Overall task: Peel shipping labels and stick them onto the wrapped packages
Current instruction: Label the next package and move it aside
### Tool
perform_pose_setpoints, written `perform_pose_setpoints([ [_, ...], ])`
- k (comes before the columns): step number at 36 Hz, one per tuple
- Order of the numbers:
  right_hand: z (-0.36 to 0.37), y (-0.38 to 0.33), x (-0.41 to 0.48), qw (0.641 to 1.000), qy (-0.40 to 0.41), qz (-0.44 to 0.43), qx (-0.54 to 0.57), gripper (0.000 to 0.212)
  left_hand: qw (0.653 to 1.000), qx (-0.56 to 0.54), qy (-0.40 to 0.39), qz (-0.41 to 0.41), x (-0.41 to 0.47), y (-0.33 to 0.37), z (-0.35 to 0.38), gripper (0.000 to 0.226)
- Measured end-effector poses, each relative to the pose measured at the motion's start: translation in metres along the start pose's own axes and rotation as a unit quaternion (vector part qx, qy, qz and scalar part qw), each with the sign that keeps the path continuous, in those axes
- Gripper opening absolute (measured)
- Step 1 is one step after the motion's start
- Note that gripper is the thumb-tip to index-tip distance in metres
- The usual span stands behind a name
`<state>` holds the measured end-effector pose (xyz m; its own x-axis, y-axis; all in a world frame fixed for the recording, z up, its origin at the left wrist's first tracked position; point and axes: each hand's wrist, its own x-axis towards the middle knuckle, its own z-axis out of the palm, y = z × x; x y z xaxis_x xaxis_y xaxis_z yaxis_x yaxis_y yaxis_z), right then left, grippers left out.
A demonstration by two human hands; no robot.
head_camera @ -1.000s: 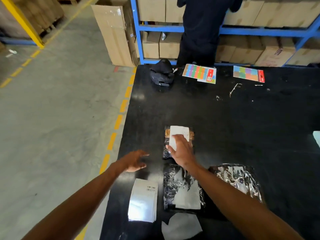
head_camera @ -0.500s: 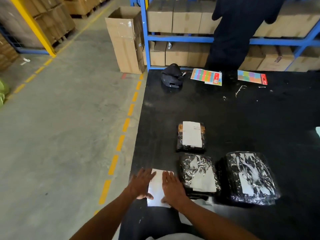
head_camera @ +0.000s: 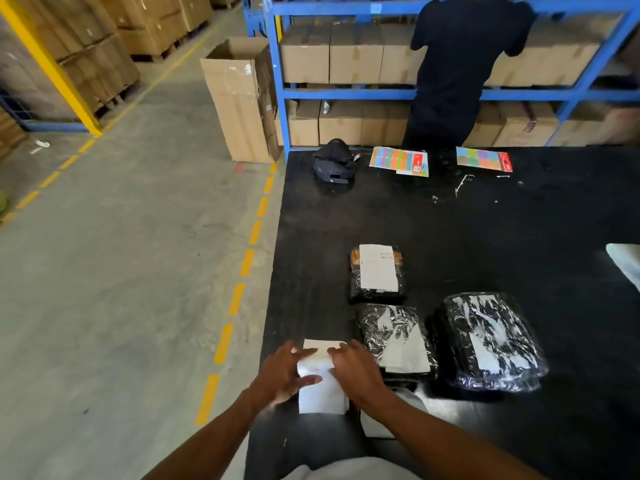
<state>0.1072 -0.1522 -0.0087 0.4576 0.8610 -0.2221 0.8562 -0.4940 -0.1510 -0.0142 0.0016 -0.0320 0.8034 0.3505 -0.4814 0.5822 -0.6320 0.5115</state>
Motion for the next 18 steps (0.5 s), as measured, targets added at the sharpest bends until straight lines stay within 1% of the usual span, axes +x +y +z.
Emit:
perform_pose_setpoints([
  [3,-0.020,0.005,-0.007,0.998,0.020,-0.004,0.059,0.037,0.984,-0.173,0.013,-0.033,-0.003,0.017,-0.010,0.072],
  [6,-0.051,0.008,-0.019,0.992,0.038,-0.008,0.117,0.045,0.964,-0.260,0.052,0.000,-0.001,0.042,-0.031,0.058],
  [8,-0.067,0.015,-0.024,0.986,0.030,0.011,0.165,0.055,0.947,-0.309,0.088,0.031,-0.001,0.057,-0.046,0.055],
  [9,-0.073,0.019,-0.025,0.978,0.015,0.026,0.205,0.063,0.934,-0.339,0.103,0.040,0.002,0.062,-0.050,0.053],
  [11,-0.080,0.037,-0.025,0.947,0.005,0.055,0.316,0.083,0.910,-0.395,0.108,0.063,0.001,0.076,-0.059,0.057],
  [12,-0.084,0.047,-0.024,0.923,0.008,0.069,0.379,0.090,0.903,-0.410,0.102,0.072,0.001,0.084,-0.064,0.062],
  [13,-0.090,0.058,-0.023,0.895,0.012,0.085,0.438,0.092,0.896,-0.426,0.094,0.086,0.000,0.092,-0.069,0.068],
  [14,-0.098,0.069,-0.022,0.864,0.016,0.097,0.493,0.088,0.891,-0.435,0.081,0.098,0.000,0.098,-0.074,0.074],
  [16,-0.114,0.091,-0.023,0.812,0.018,0.114,0.572,0.066,0.882,-0.453,0.055,0.117,0.000,0.110,-0.080,0.082],
  [17,-0.122,0.100,-0.024,0.801,0.014,0.117,0.587,0.052,0.880,-0.459,0.044,0.117,0.000,0.116,-0.083,0.084],
  [18,-0.130,0.108,-0.027,0.799,0.009,0.113,0.591,0.040,0.883,-0.454,0.037,0.115,0.001,0.121,-0.084,0.085],
])
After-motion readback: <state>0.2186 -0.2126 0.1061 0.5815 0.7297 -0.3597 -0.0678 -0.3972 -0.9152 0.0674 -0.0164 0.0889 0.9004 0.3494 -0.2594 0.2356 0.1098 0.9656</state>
